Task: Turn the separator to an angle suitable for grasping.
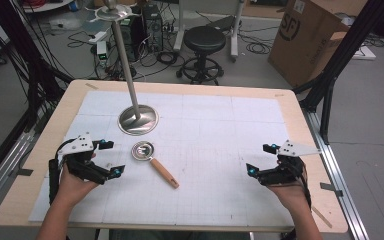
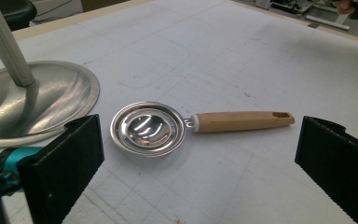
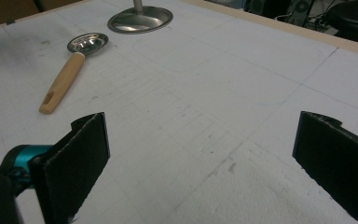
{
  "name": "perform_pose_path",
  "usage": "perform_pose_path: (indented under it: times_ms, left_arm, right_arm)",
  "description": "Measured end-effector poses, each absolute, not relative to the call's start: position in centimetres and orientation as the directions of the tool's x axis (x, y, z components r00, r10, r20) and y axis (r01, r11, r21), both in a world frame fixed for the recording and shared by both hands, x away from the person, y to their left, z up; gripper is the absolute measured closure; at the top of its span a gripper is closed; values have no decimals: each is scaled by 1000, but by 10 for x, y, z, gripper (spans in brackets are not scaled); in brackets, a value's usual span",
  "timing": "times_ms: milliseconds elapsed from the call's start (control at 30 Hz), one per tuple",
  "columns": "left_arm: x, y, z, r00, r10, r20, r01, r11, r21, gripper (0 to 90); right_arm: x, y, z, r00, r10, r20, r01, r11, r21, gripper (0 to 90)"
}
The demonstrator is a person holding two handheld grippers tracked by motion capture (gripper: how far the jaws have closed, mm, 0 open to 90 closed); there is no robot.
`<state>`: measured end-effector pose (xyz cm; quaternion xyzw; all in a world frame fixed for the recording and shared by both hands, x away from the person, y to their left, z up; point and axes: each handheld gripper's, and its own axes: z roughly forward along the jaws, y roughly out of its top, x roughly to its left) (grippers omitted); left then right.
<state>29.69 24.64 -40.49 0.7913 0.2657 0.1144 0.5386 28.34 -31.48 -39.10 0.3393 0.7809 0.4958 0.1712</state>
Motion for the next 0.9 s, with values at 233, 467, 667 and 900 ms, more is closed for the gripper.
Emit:
perform_pose_path:
  times_ms: [233, 467, 667, 900]
  left_arm:
    - [296, 244, -405, 840, 532, -102, 292, -286, 913, 17]
    - [298, 243, -407, 841, 532, -99, 296, -300, 907, 17]
    - [297, 243, -406, 842, 531, -92, 291, -305, 907, 17]
    - [300, 239, -408, 847, 524, -89, 288, -313, 905, 44]
  right_arm:
    - [282, -316, -391, -713, 698, 63, 356, 283, 891, 23]
    - [282, -314, -391, -710, 702, 62, 362, 287, 887, 24]
    - [283, -313, -393, -711, 700, 69, 369, 288, 883, 24]
    - [283, -312, -394, -713, 698, 64, 370, 297, 880, 24]
